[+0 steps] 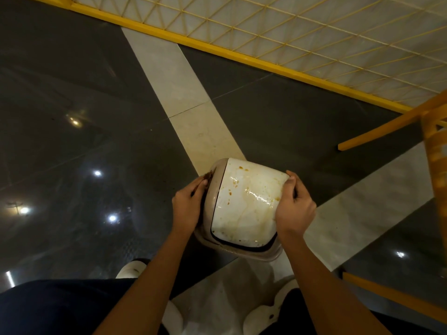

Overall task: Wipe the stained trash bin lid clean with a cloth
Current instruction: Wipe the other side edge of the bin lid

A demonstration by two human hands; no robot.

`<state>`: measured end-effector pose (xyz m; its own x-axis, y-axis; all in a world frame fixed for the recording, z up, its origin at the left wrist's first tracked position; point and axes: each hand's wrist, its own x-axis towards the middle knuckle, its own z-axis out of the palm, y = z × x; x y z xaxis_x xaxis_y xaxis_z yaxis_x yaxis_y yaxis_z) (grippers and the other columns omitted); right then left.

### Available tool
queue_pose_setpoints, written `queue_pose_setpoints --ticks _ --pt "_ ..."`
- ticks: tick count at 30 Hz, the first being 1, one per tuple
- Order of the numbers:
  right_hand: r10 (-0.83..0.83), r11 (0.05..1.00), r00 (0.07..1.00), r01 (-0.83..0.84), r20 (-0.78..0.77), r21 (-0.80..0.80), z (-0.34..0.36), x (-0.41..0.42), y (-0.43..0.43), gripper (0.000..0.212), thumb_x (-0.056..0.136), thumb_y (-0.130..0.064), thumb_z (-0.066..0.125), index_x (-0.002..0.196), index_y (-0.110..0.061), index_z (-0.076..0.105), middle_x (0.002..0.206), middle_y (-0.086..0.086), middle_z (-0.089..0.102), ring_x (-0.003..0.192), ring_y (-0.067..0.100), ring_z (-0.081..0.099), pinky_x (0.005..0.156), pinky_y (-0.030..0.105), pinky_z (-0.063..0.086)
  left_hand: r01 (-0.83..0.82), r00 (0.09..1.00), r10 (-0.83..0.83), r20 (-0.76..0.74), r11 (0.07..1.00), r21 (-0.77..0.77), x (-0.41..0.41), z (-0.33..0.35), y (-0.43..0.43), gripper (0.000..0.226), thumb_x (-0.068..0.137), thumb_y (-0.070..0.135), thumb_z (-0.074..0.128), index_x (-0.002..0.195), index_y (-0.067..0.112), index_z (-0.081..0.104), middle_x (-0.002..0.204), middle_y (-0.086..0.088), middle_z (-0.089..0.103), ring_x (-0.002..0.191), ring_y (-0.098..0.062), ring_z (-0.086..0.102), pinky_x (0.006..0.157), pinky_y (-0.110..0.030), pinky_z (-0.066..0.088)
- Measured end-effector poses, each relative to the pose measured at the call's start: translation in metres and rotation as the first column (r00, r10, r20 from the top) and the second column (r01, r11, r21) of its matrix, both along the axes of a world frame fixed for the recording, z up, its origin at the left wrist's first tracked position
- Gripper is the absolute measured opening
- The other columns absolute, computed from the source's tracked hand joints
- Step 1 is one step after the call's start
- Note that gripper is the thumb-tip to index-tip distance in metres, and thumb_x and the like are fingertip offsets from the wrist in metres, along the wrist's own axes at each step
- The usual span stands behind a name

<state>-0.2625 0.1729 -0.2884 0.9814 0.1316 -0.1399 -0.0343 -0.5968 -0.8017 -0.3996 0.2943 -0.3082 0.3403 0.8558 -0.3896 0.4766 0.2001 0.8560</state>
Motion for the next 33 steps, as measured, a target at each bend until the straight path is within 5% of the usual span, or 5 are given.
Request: queue_pose_setpoints --ticks 6,12,18,24,33 --pt "-0.001 1.000 1.000 0.000 -0.012 -0.011 0.000 0.004 0.001 0.031 0.096 -0.033 0.041 0.115 -0.028 0.064 0.116 -0.003 0.065 0.104 0.016 0.059 0.090 0.031 0.046 0.126 0.992 -0.125 0.021 0.990 -0.056 0.040 0.002 0.038 0.029 0.090 0.024 0.057 0.117 0.014 0.063 0.115 -0.004 0.066 0.107 -0.011 0.058 0.095 -0.023 0.043" --pt "0.006 1.000 0.999 -0.005 0.049 -0.013 0.000 -0.002 0.000 0.040 0.091 -0.042 0.035 0.114 -0.028 0.065 0.113 -0.003 0.067 0.100 0.016 0.061 0.086 0.032 0.049 0.006 0.970 0.026 0.243 0.992 -0.129 0.024 0.004 0.024 0.023 0.087 0.023 0.062 0.108 0.029 0.065 0.109 0.008 0.067 0.109 -0.006 0.059 0.097 -0.025 0.044" --pt "0.008 1.000 1.000 -0.008 0.013 -0.013 0.001 -0.001 0.001 0.031 0.097 -0.034 0.040 0.116 -0.028 0.064 0.117 -0.004 0.065 0.106 0.016 0.059 0.092 0.034 0.048 0.075 0.994 -0.065 0.082 0.991 -0.115 0.040 0.013 0.039 0.025 0.089 0.023 0.059 0.112 0.017 0.066 0.108 0.004 0.067 0.104 -0.008 0.059 0.093 -0.023 0.045" --pt "0.006 1.000 0.998 -0.006 0.055 -0.003 0.000 -0.003 0.000 0.032 0.095 -0.035 0.041 0.114 -0.027 0.065 0.113 -0.002 0.067 0.101 0.016 0.061 0.084 0.027 0.046 0.009 0.961 0.020 0.275 0.994 -0.106 0.015 0.023 0.014 0.023 0.086 0.019 0.062 0.108 0.026 0.065 0.101 0.016 0.067 0.098 0.004 0.061 0.086 -0.011 0.047" --pt "0.009 1.000 0.999 -0.008 0.043 -0.003 0.000 -0.002 0.001 0.030 0.097 -0.032 0.041 0.115 -0.025 0.065 0.114 -0.001 0.067 0.102 0.016 0.060 0.084 0.025 0.044 0.020 0.960 0.010 0.278 0.994 -0.103 0.017 0.031 0.010 0.021 0.086 0.019 0.062 0.105 0.029 0.067 0.101 0.014 0.069 0.103 -0.001 0.061 0.092 -0.022 0.047"
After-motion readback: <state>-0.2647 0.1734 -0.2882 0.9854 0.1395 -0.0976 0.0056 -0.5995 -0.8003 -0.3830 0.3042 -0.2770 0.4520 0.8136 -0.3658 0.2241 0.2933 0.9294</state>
